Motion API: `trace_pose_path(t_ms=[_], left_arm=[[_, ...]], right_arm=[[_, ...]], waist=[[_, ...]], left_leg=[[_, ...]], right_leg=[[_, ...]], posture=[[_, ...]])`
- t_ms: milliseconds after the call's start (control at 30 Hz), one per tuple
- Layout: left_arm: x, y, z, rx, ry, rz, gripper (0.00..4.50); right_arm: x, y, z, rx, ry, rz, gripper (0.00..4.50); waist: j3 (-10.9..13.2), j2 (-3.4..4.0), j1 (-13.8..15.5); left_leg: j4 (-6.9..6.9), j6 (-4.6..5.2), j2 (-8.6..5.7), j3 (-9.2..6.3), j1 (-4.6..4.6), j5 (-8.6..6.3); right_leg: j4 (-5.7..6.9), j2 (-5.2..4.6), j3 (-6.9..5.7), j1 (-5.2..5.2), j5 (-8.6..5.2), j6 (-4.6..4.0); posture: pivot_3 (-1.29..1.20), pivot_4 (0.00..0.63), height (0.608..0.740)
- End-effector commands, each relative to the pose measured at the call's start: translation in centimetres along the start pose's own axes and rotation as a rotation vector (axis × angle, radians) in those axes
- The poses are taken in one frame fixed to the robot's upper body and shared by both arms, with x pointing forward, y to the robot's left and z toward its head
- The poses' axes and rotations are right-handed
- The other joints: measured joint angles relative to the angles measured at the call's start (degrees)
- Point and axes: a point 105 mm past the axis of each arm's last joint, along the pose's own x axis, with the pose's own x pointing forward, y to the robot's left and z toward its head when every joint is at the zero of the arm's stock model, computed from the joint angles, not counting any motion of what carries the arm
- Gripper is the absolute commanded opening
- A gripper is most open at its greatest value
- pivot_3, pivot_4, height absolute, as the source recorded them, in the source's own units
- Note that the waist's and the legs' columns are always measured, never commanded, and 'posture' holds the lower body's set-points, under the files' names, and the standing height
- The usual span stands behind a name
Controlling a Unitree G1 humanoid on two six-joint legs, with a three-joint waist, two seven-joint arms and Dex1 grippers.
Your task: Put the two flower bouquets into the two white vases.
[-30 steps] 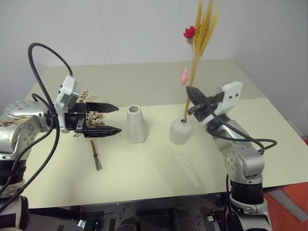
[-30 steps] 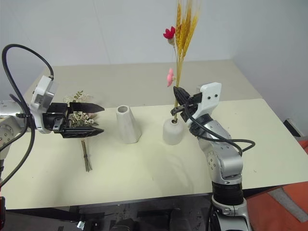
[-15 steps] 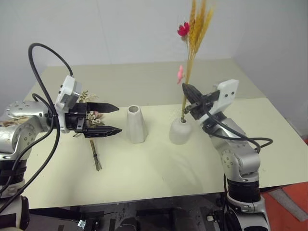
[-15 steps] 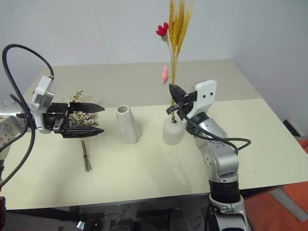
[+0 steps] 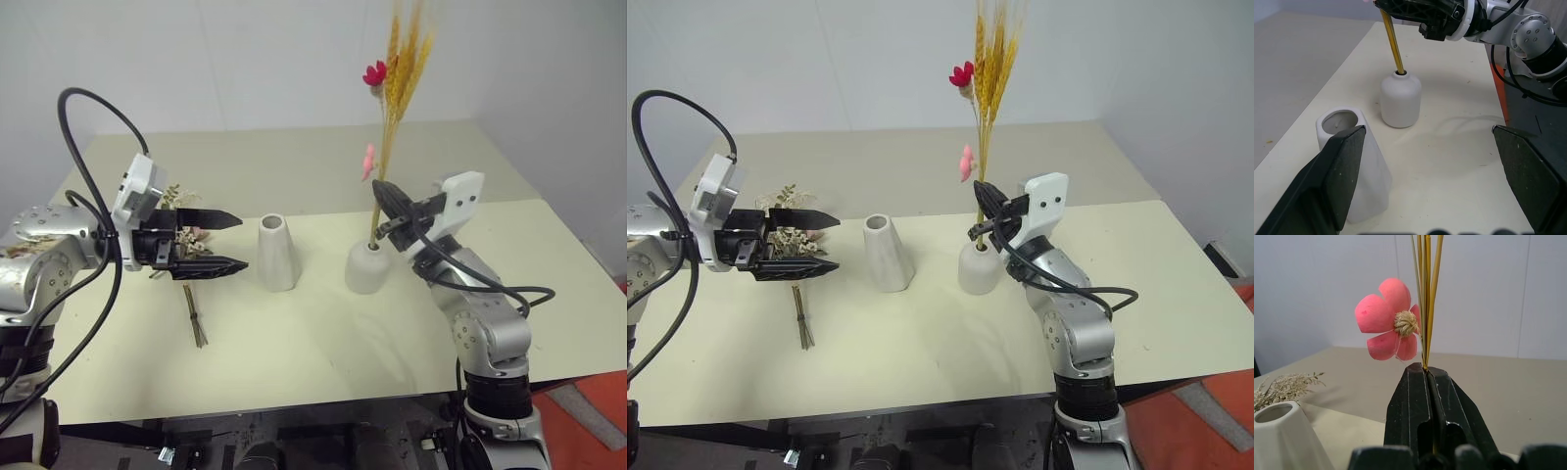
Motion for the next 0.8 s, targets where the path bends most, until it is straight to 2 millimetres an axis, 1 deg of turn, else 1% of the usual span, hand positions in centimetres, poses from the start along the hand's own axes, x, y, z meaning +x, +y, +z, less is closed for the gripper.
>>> trace_pose_path(t_ms=[33,67,133,167,367,467,533,633,733,800], left_arm=[[-0.3,-0.1,0.7,0.034,0.000,0.005,4.50],[-0.3,-0.1,0.7,0.034,0.000,0.007,4.50],[-0.3,-0.1,0.7,0.032,0.000,0.012,4.50],[-0.4,-0.1,0.7,0.031,0.001,0.015,4.50],[-1.0,0.3,0.8,0.021,-0.019,0.091,4.50],[-1.9,0.8,0.6,-0.002,-0.032,0.190,4.50],[-2.9,1.2,0.1,-0.056,-0.023,0.273,4.50],[-4.0,1.4,-1.6,-0.153,0.080,0.377,4.50],[-4.5,2.0,-3.2,-0.231,0.171,0.487,4.50],[-4.8,2.6,-4.5,-0.246,0.296,0.585,4.50]], right_arm=[[-0.1,0.1,1.3,-0.018,-0.048,-0.001,0.02],[-0.1,0.0,1.1,-0.012,-0.045,-0.010,0.02],[-0.1,-0.4,0.8,-0.011,-0.040,-0.036,0.53],[-0.1,-0.5,0.7,-0.013,-0.039,-0.041,0.72],[-1.2,-0.8,1.4,-0.051,-0.046,-0.043,2.74],[-2.7,-1.2,1.8,-0.095,-0.013,-0.009,3.79],[-4.0,-1.5,2.4,-0.126,0.035,0.061,4.47],[-5.4,-2.1,3.6,-0.202,0.110,0.178,4.47],[-5.8,-2.7,4.6,-0.223,0.152,0.250,4.47],[-6.2,-2.6,4.8,-0.214,0.204,0.333,4.47]], waist=[[0.0,0.00,0.0],[0.0,0.00,0.0],[0.0,0.00,0.0],[0.0,0.00,0.0],[0.0,0.00,0.1],[0.0,0.00,0.2],[0.0,0.00,0.3],[0.0,0.00,0.4],[0.0,-0.01,0.5],[0.0,-0.03,0.5]], left_leg=[[0.00,0.00,0.00,0.00,0.00,0.00],[0.00,0.00,0.00,0.00,0.00,0.00],[0.00,0.00,0.00,0.00,0.00,0.00],[0.00,0.00,0.00,0.00,0.00,0.00],[0.00,0.00,0.01,-0.01,-0.01,0.00],[0.00,0.00,-0.01,-0.01,-0.01,0.00],[0.00,0.00,0.00,-0.01,-0.02,0.00],[0.01,0.01,-0.01,0.00,-0.01,-0.01],[0.01,0.02,0.03,0.01,0.12,-0.01],[0.00,0.02,0.04,0.02,0.21,-0.01]], right_leg=[[0.00,0.00,0.00,0.00,0.00,0.00],[0.00,0.00,0.00,0.00,0.00,0.00],[0.01,0.00,0.00,0.00,0.00,0.00],[0.01,0.00,0.00,0.00,0.00,0.00],[0.00,0.00,0.00,-0.01,0.00,0.00],[-0.01,-0.02,0.00,0.00,0.00,0.00],[-0.02,-0.01,-0.01,0.00,0.00,0.00],[-0.12,-0.01,-0.01,0.03,-0.01,0.01],[-0.21,0.02,-0.02,0.13,-0.04,0.02],[-0.19,0.04,-0.01,0.20,-0.05,0.03]], posture=[[0.00,0.150,0.740],[0.00,0.150,0.740],[0.00,0.150,0.740],[0.00,0.150,0.740],[0.00,0.150,0.740],[0.00,0.150,0.740],[0.00,0.150,0.740],[0.00,0.150,0.740],[0.00,0.150,0.740],[0.00,0.150,0.740]])
